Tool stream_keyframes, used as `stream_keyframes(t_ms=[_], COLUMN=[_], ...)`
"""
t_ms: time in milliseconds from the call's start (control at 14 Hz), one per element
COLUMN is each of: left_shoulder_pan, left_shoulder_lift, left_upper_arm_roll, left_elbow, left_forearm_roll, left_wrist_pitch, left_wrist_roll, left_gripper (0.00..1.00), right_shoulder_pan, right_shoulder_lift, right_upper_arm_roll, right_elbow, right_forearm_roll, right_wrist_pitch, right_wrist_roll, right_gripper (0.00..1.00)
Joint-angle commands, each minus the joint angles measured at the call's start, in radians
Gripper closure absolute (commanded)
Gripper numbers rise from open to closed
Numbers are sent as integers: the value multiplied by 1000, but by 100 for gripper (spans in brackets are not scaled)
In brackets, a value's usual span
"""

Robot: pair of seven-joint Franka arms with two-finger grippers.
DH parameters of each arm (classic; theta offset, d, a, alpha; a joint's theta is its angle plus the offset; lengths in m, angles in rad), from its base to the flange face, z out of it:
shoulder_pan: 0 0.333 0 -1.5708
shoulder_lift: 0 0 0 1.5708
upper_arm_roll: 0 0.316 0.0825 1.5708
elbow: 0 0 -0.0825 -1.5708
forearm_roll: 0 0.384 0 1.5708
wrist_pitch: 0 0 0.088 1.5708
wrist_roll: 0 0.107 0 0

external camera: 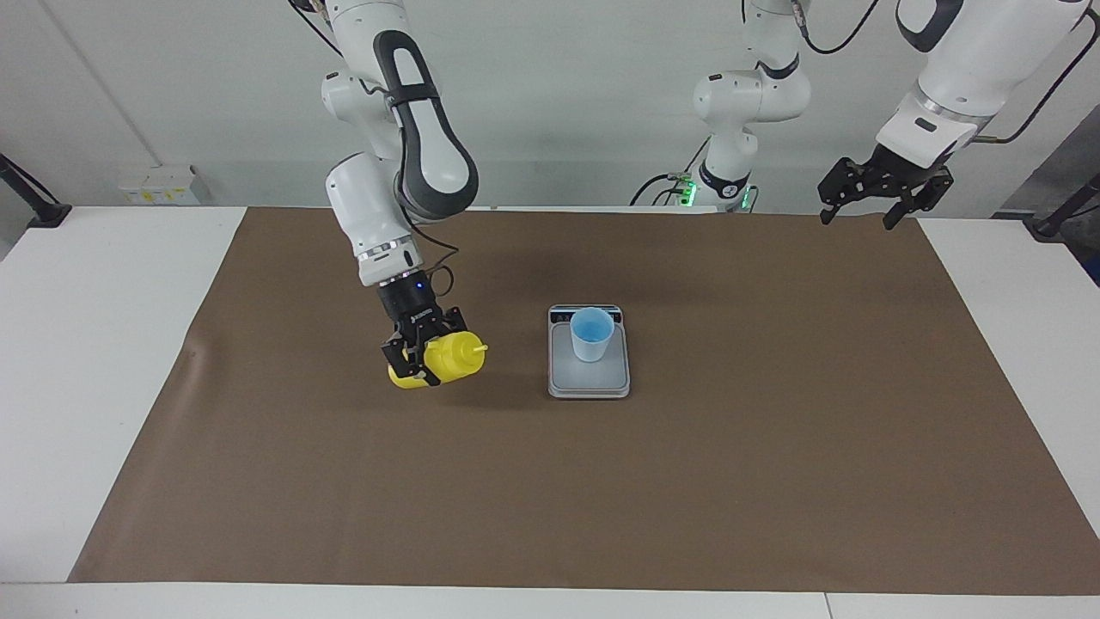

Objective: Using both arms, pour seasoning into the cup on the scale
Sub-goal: 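Lift the yellow bottle with the right gripper toward the scale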

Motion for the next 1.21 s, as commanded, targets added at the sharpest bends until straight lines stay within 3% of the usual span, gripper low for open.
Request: stream_keyframes(t_ms=[0, 714, 857, 1143], left_shoulder_pan=[2, 2, 2, 2], left_shoulder_lift=[-31, -31, -31, -31], left_upper_arm_roll=[4, 4, 4, 4], left_elbow=[-32, -32, -32, -32], left_forearm_roll=[-5, -5, -5, -5], left_wrist_pitch=[-1, -1, -2, -1], left_wrist_roll=[-4, -4, -4, -4], left_gripper=[0, 0, 0, 0], right_shoulder_pan=[-9, -78, -75, -79], right_shoulder_lift=[15, 40, 40, 37], right_upper_arm_roll=[-1, -10, -10, -17], right_elbow=[31, 118, 120, 136], right_forearm_roll=[-39, -332, -382, -642], right_wrist_pitch=[16, -123, -126, -203], right_wrist_roll=[23, 40, 86, 306], right_gripper=[100, 100, 100, 100])
